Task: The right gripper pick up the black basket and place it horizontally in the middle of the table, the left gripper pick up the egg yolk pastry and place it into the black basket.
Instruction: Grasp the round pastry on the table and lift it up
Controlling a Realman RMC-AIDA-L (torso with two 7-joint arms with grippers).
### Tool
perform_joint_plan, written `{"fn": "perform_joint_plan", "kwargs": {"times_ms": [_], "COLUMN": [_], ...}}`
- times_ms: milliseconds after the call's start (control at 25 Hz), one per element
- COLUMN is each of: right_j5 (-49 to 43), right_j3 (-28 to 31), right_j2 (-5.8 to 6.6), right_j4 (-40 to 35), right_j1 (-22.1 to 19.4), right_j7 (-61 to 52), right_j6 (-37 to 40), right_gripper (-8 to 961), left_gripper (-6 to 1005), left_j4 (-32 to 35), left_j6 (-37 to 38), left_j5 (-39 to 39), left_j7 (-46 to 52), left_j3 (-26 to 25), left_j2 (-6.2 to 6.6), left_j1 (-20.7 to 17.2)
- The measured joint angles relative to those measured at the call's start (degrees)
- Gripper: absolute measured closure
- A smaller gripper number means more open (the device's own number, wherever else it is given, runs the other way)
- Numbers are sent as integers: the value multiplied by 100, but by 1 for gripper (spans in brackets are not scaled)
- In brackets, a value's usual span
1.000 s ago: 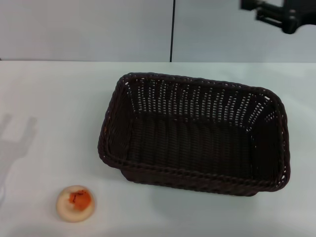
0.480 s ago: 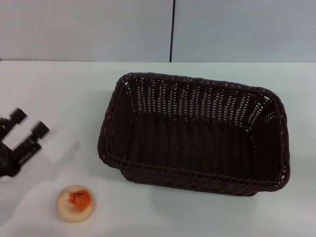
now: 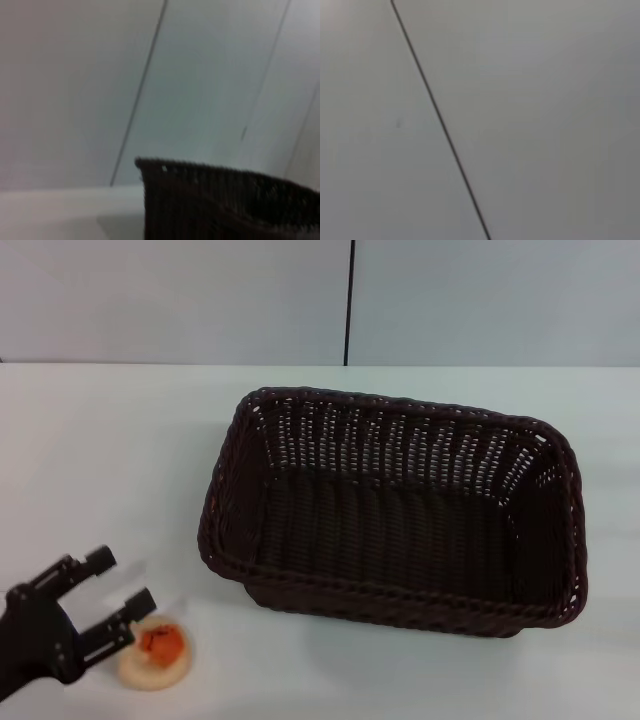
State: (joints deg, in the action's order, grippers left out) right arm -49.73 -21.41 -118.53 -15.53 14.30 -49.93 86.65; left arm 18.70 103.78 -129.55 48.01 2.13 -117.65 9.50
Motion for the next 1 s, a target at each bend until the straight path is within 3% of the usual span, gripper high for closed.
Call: {"fn": "perform_joint_plan", "kwargs": {"times_ms": [240, 1000], "right_j5": [111, 122], "right_j3": [339, 357], "right_j2": [-13, -29], "right_j4": [218, 366], "right_j1": [66, 145], "right_j7": [50, 54], "right_j6": [7, -17], "right_gripper": [547, 547], "left_gripper": [287, 305], "left_j4": [-10, -65], "left_j6": [-106, -458], "left_j5": [1, -4], "left_j7": [0, 47], "left_j3": [373, 749], "left_j2": [-12, -4], "left_j1": [-164, -320]}}
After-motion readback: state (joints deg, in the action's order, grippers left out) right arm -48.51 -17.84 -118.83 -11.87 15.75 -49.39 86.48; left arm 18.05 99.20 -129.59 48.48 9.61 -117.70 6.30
